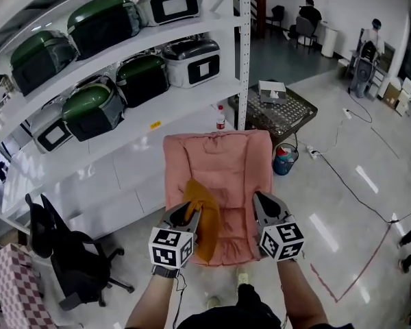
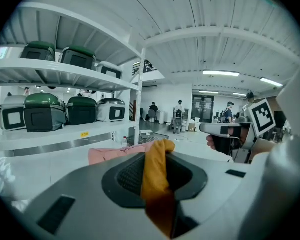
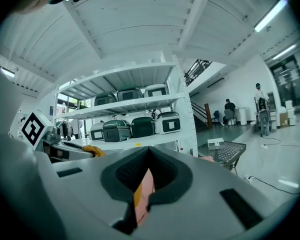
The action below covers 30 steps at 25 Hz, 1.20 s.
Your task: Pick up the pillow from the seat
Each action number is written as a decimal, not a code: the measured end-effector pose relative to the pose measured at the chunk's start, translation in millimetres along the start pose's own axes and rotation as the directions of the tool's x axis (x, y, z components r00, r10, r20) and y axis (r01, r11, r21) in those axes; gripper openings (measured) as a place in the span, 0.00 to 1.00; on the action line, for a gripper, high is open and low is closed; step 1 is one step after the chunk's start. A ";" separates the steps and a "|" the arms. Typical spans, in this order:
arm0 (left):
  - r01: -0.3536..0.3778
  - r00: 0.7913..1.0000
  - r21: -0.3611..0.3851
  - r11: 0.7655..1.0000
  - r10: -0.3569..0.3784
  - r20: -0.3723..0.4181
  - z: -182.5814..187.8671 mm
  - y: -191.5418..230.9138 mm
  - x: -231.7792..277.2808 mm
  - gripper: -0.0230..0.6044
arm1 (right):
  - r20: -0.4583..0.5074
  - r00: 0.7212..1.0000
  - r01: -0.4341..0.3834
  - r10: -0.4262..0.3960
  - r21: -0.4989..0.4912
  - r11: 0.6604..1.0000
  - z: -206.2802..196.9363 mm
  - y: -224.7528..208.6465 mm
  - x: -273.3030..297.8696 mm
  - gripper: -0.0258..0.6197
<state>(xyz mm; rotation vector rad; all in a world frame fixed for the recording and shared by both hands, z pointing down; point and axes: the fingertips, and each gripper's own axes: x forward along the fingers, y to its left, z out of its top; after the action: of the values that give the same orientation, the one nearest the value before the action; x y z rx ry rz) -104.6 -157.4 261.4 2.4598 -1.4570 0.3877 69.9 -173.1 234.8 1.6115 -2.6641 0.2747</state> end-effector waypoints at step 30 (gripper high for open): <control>-0.031 0.990 -0.080 0.996 0.041 0.138 82.5 11.0 -49.2 0.19 | 0.140 0.990 0.007 0.005 -0.084 0.996 93.8 19.9 -24.4 0.04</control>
<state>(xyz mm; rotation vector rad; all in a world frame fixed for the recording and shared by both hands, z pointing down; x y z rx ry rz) -129.1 -151.4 168.0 2.4447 -1.5419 0.1651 71.0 -157.5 137.0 1.6663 -2.7337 0.0500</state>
